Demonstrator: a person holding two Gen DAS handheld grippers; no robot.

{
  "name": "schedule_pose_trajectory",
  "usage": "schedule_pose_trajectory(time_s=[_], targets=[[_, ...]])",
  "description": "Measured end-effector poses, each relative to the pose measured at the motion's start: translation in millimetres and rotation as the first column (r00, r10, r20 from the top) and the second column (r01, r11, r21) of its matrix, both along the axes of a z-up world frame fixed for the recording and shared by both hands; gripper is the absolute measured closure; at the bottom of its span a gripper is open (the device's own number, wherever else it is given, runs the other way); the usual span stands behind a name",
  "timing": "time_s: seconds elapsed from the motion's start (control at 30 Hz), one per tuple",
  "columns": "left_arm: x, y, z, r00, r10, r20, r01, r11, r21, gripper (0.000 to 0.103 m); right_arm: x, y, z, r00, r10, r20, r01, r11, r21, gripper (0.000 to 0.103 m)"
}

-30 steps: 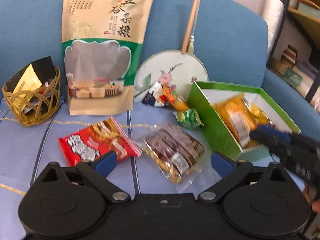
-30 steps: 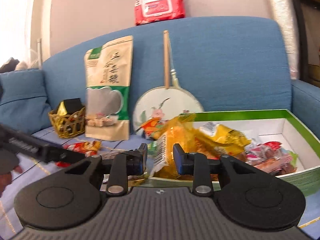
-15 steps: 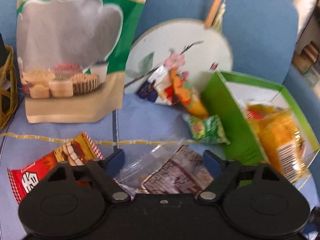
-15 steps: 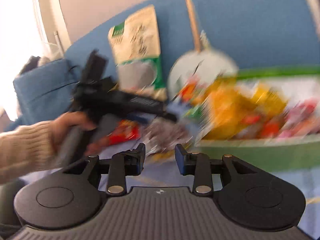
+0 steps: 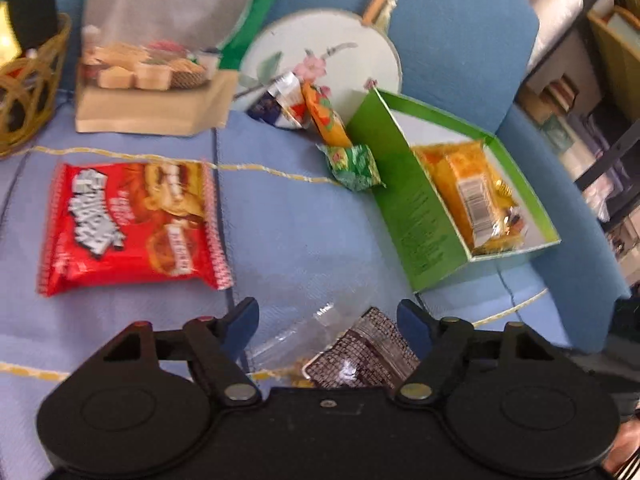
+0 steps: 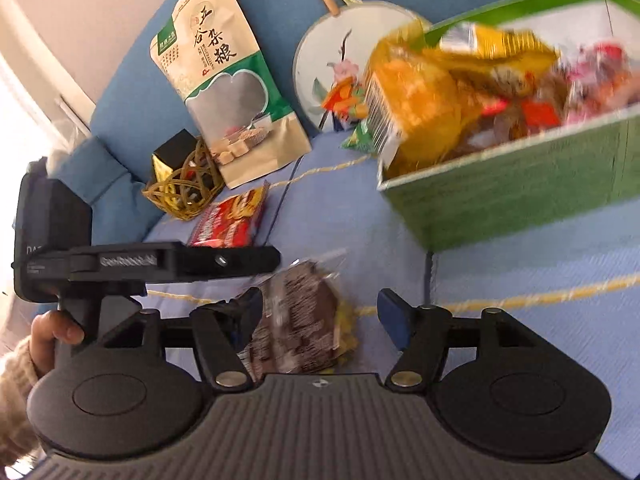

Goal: Organize snacks
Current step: 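Move both grippers toward the brown chocolate bag on the table, then grasp the brown peanut-chocolate bag with the left gripper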

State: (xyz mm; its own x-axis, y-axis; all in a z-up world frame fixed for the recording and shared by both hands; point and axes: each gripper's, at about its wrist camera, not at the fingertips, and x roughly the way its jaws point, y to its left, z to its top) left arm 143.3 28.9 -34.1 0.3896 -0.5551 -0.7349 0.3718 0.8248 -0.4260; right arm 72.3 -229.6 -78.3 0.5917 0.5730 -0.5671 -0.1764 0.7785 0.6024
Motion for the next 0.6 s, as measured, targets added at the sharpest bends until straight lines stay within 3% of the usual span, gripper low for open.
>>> schedule_pose_trajectory(time_s=[0.23, 0.4, 0.53, 0.6], targets=[[-20, 15, 17, 1.0, -0.004, -0.01, 0.004, 0.998, -0.057, 0.001, -8, 12, 9, 0.99, 0.028, 0.139, -0.001, 0.982, -0.189, 0.0], [-54, 28, 6, 0.998, 0.041, -0.056, -0.047, 0.993, -0.108, 0.002, 7, -2, -5, 0.996, 0.065, 0.066, -0.055, 0.989, -0.136, 0.0], [-54, 26, -6, 0.991, 0.097, -0.087, -0.111, 0.98, -0.166, 0.002, 15, -11, -17, 0.992, 0.127, 0.017, -0.126, 0.991, -0.05, 0.001], [-49, 20, -11, 0.99, 0.098, -0.098, -0.115, 0.975, -0.189, 0.007, 16, -17, -21, 0.99, 0.143, -0.001, -0.143, 0.99, 0.015, 0.001]])
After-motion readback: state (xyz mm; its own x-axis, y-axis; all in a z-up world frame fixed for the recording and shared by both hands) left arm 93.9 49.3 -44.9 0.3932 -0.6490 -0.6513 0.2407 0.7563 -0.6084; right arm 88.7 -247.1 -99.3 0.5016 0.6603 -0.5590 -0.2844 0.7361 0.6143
